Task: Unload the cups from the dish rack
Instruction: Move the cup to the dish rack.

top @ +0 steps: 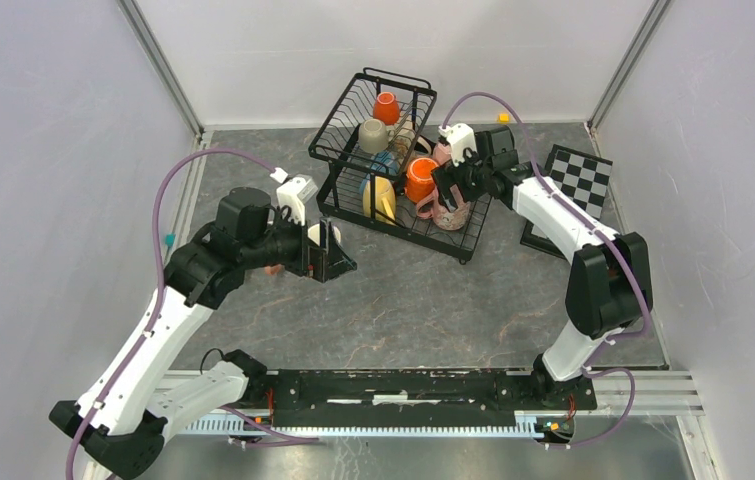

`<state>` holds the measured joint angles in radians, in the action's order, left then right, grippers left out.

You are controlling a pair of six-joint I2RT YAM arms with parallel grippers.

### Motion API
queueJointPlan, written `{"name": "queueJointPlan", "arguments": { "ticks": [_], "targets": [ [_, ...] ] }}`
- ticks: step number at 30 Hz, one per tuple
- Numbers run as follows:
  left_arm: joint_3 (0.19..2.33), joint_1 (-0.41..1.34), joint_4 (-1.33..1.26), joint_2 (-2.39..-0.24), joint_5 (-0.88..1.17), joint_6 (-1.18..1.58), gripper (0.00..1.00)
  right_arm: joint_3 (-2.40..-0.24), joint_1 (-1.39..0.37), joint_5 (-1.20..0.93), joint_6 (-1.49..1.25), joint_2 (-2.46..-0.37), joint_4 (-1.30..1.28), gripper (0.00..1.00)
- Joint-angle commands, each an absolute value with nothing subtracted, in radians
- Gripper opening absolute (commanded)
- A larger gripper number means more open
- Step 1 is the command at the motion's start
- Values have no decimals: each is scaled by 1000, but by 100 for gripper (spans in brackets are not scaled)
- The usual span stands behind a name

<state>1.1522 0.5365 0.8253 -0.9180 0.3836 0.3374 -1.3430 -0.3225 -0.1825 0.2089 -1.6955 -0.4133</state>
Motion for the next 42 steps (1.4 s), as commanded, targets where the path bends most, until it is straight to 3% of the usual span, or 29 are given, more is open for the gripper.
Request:
{"name": "queueJointPlan", "arguments": {
  "ticks": [1, 7, 13, 30, 35, 42],
  "targets": [
    [1123, 547, 725, -911, 441, 409, 100, -1304, -324, -177, 216, -1686, -445, 91],
    [1071, 627, 636, -917, 398, 452, 100, -1300, -311, -203, 305, -1633, -450, 91],
    [1059, 700, 598, -953, 353, 468, 100, -1318, -269, -279, 359, -1622, -459, 98],
    [1047, 726, 592, -953, 330, 465, 100, -1521, -221, -305, 330, -1713, -547, 98],
    [1042, 726, 592, -952, 320, 460, 100, -1532, -234, -242, 221, -1672, -562, 98],
    [1045, 726, 596, -936, 308, 453, 100, -1251, -269, -120, -134, -1434, -452, 98]
  ]
}}
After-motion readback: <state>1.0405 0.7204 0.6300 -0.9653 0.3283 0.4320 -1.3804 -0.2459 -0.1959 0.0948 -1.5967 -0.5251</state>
